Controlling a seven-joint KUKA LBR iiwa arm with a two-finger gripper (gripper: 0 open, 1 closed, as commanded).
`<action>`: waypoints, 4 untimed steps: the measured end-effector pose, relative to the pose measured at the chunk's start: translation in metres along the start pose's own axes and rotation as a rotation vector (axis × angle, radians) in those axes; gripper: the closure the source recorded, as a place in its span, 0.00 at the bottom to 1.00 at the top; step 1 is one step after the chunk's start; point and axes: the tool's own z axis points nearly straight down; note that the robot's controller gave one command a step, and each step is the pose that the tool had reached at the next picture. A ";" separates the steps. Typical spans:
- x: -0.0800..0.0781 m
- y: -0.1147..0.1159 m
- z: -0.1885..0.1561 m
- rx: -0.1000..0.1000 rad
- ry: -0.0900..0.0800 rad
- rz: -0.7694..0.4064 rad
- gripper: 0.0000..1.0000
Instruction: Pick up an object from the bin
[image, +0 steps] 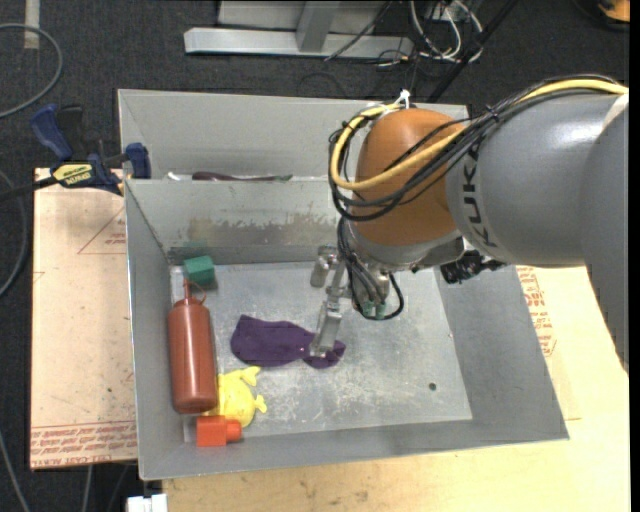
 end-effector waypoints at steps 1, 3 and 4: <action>0.000 0.000 0.000 0.000 0.000 0.000 0.00; -0.025 -0.002 0.108 -0.002 -0.001 -0.061 1.00; -0.032 -0.018 -0.002 -0.004 -0.004 -0.065 1.00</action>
Offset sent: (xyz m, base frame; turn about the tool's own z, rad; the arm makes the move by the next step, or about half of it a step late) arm 0.0230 -0.0068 -0.1075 -0.0620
